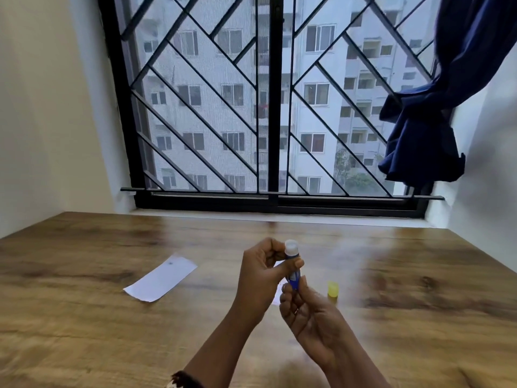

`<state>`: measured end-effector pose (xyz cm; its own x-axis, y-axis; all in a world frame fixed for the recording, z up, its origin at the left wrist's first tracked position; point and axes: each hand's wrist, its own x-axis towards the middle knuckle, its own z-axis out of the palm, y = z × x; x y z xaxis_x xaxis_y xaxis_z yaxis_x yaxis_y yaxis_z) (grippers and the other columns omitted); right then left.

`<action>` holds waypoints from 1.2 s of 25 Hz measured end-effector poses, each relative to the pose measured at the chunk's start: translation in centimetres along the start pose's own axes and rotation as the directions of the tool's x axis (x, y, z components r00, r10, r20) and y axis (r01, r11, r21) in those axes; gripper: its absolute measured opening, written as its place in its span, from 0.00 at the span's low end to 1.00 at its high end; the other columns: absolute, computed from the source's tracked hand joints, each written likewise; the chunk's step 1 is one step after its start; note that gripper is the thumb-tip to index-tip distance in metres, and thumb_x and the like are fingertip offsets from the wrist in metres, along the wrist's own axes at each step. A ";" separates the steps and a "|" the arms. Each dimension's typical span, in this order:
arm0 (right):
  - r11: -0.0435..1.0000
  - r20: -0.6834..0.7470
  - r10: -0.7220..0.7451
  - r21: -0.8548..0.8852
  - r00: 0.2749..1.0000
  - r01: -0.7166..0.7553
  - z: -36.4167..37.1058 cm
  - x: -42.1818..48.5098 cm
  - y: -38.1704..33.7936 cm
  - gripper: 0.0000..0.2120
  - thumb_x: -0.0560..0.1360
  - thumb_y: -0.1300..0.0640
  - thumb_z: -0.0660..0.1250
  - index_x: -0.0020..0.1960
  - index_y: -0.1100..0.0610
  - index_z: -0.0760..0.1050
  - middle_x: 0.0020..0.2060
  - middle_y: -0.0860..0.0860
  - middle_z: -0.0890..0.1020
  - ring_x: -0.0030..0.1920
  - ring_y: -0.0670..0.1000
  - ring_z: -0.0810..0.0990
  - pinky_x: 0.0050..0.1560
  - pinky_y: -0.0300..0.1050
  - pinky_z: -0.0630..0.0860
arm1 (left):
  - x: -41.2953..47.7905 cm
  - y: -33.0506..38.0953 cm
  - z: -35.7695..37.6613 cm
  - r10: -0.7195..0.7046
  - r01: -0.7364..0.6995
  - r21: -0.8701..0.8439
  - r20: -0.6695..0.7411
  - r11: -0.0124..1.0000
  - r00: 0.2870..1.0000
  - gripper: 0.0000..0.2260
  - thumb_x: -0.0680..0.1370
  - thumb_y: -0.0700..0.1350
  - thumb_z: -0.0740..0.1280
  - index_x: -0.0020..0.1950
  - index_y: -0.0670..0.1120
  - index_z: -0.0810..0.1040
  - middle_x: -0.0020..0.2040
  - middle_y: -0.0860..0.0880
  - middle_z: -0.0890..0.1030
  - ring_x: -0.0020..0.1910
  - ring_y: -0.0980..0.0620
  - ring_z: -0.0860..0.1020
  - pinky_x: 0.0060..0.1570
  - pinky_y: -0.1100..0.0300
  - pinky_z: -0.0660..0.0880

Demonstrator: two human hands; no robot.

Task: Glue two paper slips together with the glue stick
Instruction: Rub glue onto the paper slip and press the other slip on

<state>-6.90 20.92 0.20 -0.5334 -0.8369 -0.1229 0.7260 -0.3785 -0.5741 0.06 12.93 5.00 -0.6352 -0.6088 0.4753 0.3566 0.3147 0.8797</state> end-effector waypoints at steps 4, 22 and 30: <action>0.999 -0.013 0.041 -0.035 0.999 -0.041 -0.1 0.2 -0.1 0.16 0.67 0.52 0.64 0.39 0.65 0.79 0.24 0.54 0.77 0.23 0.48 0.76 0.25 0.37 0.77 | 0.4 -0.5 0.0 -0.016 0.017 -0.002 0.051 1.000 0.999 0.08 0.68 0.31 0.70 0.38 0.42 0.75 0.41 0.37 0.80 0.40 0.47 0.79 0.42 0.59 0.79; 0.999 -0.024 -0.001 -0.032 1.000 0.000 0.1 0.6 -0.1 0.16 0.65 0.52 0.65 0.39 0.65 0.80 0.24 0.55 0.78 0.22 0.49 0.76 0.23 0.38 0.76 | 1.5 -1.4 0.1 -0.059 0.060 -0.068 0.026 0.996 0.998 0.04 0.69 0.33 0.71 0.40 0.40 0.79 0.36 0.45 0.82 0.35 0.53 0.80 0.37 0.66 0.78; 0.988 -0.065 0.124 -0.089 0.990 -0.130 0.7 0.4 -0.1 0.26 0.74 0.45 0.58 0.24 0.59 0.72 0.17 0.51 0.67 0.17 0.47 0.64 0.16 0.36 0.63 | 1.2 -1.2 -0.2 -0.082 0.089 -0.088 0.089 0.992 0.993 0.05 0.69 0.34 0.70 0.43 0.41 0.79 0.40 0.42 0.83 0.41 0.49 0.82 0.43 0.62 0.79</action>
<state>-6.89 20.32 0.76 -0.4663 -0.8498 -0.2458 0.7477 -0.2301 -0.6228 -0.97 11.71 4.54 -0.7210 -0.5648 0.4015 0.3569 0.1940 0.9138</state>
